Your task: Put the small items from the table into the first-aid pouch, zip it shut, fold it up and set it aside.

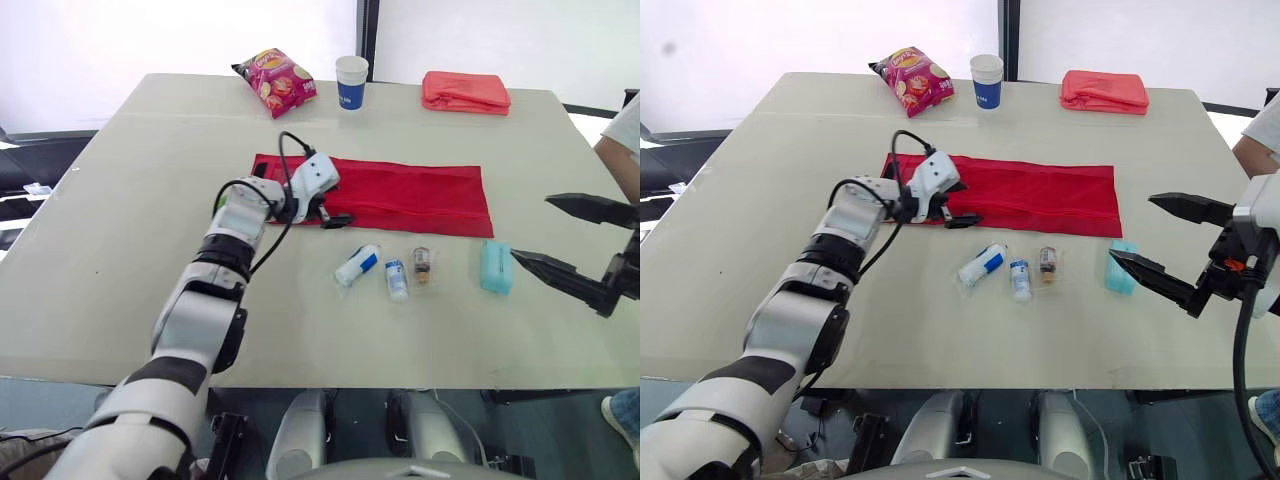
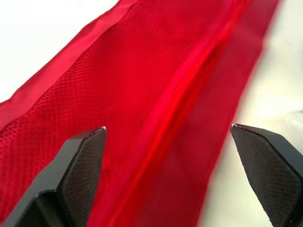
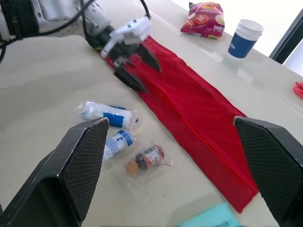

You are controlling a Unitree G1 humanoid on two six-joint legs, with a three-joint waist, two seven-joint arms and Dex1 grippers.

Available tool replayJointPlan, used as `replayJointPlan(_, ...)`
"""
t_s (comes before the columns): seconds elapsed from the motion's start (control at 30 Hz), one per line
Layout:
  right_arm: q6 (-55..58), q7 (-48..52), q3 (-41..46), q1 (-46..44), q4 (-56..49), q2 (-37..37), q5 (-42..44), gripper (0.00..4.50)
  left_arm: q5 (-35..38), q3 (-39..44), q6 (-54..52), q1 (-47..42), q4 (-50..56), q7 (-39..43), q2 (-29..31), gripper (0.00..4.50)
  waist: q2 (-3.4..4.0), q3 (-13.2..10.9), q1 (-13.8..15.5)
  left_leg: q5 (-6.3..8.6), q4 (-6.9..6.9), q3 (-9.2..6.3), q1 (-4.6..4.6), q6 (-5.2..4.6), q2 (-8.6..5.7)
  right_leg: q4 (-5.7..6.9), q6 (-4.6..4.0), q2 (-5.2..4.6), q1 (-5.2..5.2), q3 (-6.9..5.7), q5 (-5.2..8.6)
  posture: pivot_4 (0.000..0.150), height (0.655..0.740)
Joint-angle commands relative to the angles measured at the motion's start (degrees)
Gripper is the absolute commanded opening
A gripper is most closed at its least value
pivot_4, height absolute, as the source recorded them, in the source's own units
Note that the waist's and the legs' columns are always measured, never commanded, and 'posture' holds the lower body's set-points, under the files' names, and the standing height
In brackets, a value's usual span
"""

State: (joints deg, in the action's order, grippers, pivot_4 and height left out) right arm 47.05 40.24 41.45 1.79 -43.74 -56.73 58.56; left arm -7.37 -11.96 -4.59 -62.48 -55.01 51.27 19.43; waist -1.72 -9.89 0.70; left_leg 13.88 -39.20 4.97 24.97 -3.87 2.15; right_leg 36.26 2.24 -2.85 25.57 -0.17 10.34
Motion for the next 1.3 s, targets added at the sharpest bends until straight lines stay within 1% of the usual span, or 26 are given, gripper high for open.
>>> replayJointPlan(0.03, -1.42, -1.49, -0.2, -0.5, -0.88, -0.11, -0.47, 4.5, -3.25, -1.28, 4.42, -4.31, -5.56, -6.26, -1.62, 4.45, 0.0, 0.0, 0.12, 0.0, 0.0, -0.01, 0.0, 0.0, 0.0, 0.0, 0.0, 0.0, 0.0, 0.0, 0.0, 0.15, 0.74)
replayJointPlan(0.17, -1.47, -2.59, -0.75, -0.18, -1.63, 0.16, -0.02, 4.5, -3.9, -0.6, 6.62, -7.08, -11.3, -8.64, -2.89, 4.45, -0.01, 0.0, 0.14, 0.0, 0.0, -0.03, 0.06, 0.0, -0.01, -0.06, -0.01, -0.03, 0.0, -0.01, -0.03, 0.15, 0.74)
replayJointPlan(0.27, -1.37, -3.45, -0.69, -0.02, -2.08, 0.36, 0.75, 4.5, -3.99, -0.21, 8.1, -8.11, -14.19, -8.31, -3.19, 3.69, -0.01, 0.0, 0.11, 0.0, 0.0, -0.03, 0.06, -0.01, -0.01, -0.07, -0.03, -0.03, 0.0, -0.01, -0.05, 0.15, 0.74)
replayJointPlan(0.3, -1.36, -3.59, -0.61, 0.06, -2.18, 0.38, 0.91, 4.5, -3.85, -0.03, 8.59, -8.34, -14.75, -7.83, -3.27, 3.06, -0.01, 0.0, 0.11, 0.0, 0.0, -0.03, 0.06, -0.01, -0.01, -0.06, -0.04, -0.03, 0.0, -0.01, -0.06, 0.15, 0.74)
replayJointPlan(0.37, -1.43, -3.87, -0.3, 0.12, -2.31, 0.46, 1.51, 4.5, -3.4, 0.46, 8.96, -8.71, -15.45, -6.12, -3.38, 2.52, -0.01, 0.0, 0.12, 0.0, 0.0, -0.03, 0.06, -0.01, 0.0, -0.06, -0.04, -0.03, 0.0, -0.02, -0.06, 0.15, 0.74)
replayJointPlan(0.47, -1.57, -3.77, 0.18, 0.33, -2.45, 0.41, 2.13, 4.5, -2.23, 1.84, 8.22, -8.97, -16.01, -3.44, -3.51, 1.19, -0.01, 0.0, 0.12, 0.0, 0.0, -0.03, 0.07, -0.01, -0.01, -0.06, -0.13, -0.03, 0.0, -0.02, -0.11, 0.15, 0.74)
replayJointPlan(0.57, -1.69, -3.37, 0.12, 0.88, -2.7, 0.35, 2.53, 4.5, -0.98, 3.45, 6.17, -8.72, -16.03, -1.03, -3.47, 0.04, -0.01, 0.0, 0.12, 0.0, 0.0, -0.03, 0.07, -0.01, -0.01, -0.06, -0.13, -0.03, 0.0, -0.02, -0.11, 0.15, 0.74)
replayJointPlan(0.73, -1.99, -3.42, -1.6, 1.48, -3.08, 0.45, 2.81, 4.5, 1.95, 5.82, 0.85, -7.09, -12.73, 4.56, -2.72, 0.04, -0.01, 0.0, 0.09, 0.0, -0.01, -0.03, 0.07, -0.01, -0.01, -0.06, -0.13, -0.03, 0.0, -0.02, -0.11, 0.15, 0.74)
replayJointPlan(0.83, -2.16, -4.75, -5.17, 0.32, -3.63, 0.51, 3.18, 4.5, 4.08, 6.39, -5.31, -3.68, -5.0, 8.19, -1.73, 0.04, 0.0, 0.0, 0.01, 0.0, -0.01, -0.04, 0.06, -0.01, 0.0, -0.04, -0.13, -0.03, 0.0, -0.02, -0.11, 0.15, 0.74)
replayJointPlan(0.93, -2.13, -5.56, -8.25, -0.05, -4.32, 0.32, 2.57, 4.5, 5.19, 6.01, -10.76, 0.34, 3.74, 9.05, -0.82, 0.04, 0.01, 0.0, -0.05, 0.0, -0.01, -0.03, 0.04, 0.0, 0.02, -0.03, -0.14, -0.02, 0.0, -0.02, -0.11, 0.15, 0.74)
replayJointPlan(1.03, -2.39, -6.98, -20.22, -2.77, -5.52, -0.03, -4.19, 4.5, 6.46, 5.92, -18.04, 6.93, 16.65, 9.05, 1.17, 0.04, 0.01, 0.0, -0.46, 0.0, 0.0, -0.02, 0.01, 0.0, 0.05, -0.01, -0.17, -0.02, 0.0, 0.0, -0.1, 0.15, 0.74)
replayJointPlan(1.1, -3.2, -7.64, -27.39, -5.82, -4.53, 0.57, -9.18, 4.5, 6.62, 5.59, -20.0, 9.41, 21.23, 8.39, 2.15, 0.04, 0.01, 0.0, -0.71, -0.01, -0.02, -0.02, 0.0, 0.01, 0.04, 0.05, -0.26, -0.03, 0.02, 0.0, -0.04, 0.15, 0.74)
replayJointPlan(1.13, -3.5, -7.79, -31.22, -8.07, -3.36, 1.13, -11.69, 4.5, 6.32, 5.26, -20.1, 10.24, 22.43, 7.93, 2.58, 0.04, -0.03, 0.02, -0.78, -0.01, -0.03, -0.02, 0.0, 0.01, 0.04, 0.07, -0.3, -0.03, 0.03, 0.0, -0.01, 0.15, 0.74)
replayJointPlan(1.2, -4.13, -6.78, -41.43, -15.52, 0.2, 3.05, -18.17, 4.5, 6.14, 4.95, -19.96, 11.21, 23.3, 7.34, 3.12, 0.04, -0.02, 0.03, -1.09, -0.01, -0.05, 0.0, -0.06, 0.0, 0.01, 0.08, -0.31, -0.04, 0.0, 0.01, 0.03, 0.15, 0.74)
replayJointPlan(1.3, -6.75, -1.6, -54.56, -26.9, 7.21, 7.02, -27.15, 4.5, 6.33, 4.6, -19.35, 11.36, 23.28, 6.69, 3.11, 0.04, 0.0, 0.01, -1.51, -0.01, -0.06, 0.02, -0.08, 0.0, 0.01, 0.1, -0.22, -0.02, 0.0, 0.03, 0.1, 0.15, 0.74)
